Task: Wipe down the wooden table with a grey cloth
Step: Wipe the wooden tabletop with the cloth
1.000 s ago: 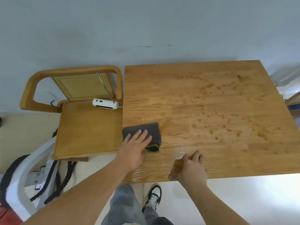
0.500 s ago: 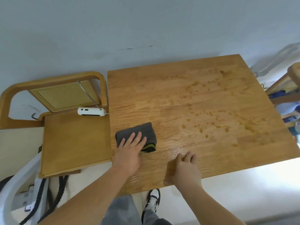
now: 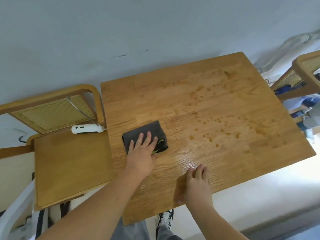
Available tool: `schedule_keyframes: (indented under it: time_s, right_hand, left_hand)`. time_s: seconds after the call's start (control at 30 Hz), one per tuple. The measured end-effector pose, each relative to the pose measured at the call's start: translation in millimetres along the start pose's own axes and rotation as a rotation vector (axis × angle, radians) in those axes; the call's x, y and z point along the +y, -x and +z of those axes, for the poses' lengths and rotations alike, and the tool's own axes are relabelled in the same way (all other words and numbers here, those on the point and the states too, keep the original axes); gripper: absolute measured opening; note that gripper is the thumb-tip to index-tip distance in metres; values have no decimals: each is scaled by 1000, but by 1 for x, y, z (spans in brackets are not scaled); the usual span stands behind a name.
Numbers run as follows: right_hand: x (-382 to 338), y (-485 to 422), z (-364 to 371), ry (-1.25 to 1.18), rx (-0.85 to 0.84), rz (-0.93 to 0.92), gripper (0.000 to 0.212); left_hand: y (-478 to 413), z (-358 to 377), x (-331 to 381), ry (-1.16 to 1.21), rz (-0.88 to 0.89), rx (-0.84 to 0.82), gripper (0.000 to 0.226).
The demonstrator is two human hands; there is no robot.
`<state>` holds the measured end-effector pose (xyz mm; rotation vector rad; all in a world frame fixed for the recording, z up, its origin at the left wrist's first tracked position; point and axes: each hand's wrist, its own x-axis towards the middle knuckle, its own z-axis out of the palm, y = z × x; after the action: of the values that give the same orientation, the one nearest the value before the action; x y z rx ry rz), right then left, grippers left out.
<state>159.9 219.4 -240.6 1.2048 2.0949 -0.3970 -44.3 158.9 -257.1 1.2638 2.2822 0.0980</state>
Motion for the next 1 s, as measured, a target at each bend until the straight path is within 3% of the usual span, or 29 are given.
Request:
schedule_keyframes:
  time_s: [0.07, 0.17, 0.23, 0.3, 0.4, 0.47, 0.6, 0.67, 0.73, 0.87, 0.93, 1.0]
  right_hand:
    - [0, 0, 0, -22, -16, 5, 123]
    - [-1, -2, 2, -30, -11, 14, 121]
    - [-3, -3, 0, -41, -23, 25, 122]
    - [-4, -4, -3, -45, -41, 27, 125]
    - [-5, -4, -4, -38, -73, 30, 130]
    - [-5, -1, -3, -30, -65, 33, 129]
    - [-4, -1, -5, -25, -20, 20, 124]
    - [-3, 0, -5, -20, -28, 11, 126]
    - [-2, 0, -5, -26, -40, 10, 129]
    - [-3, 1, -8, -9, -57, 9, 132]
    - [-5, 2, -10, -6, -55, 13, 132]
    - [-5, 0, -11, 7, -43, 22, 134]
  left_hand:
    - [16, 14, 22, -62, 119, -36, 71]
    - [27, 8, 7, -222, 557, -216, 76]
    - [4, -10, -15, -274, 664, -287, 73]
    - [-19, -20, -23, -245, 520, -236, 69]
    - [-22, -12, -6, -31, 100, -21, 67]
    - [0, 9, 12, -61, 72, 36, 70]
    - [53, 34, 2, -195, 614, -112, 78]
    - [46, 20, -24, -280, 733, -247, 80]
    - [35, 10, -46, -284, 561, -220, 81]
    - [69, 31, -35, 40, -73, 140, 74]
    - [100, 55, -9, 32, -96, 140, 75]
    - [125, 73, -3, -27, 139, 41, 78]
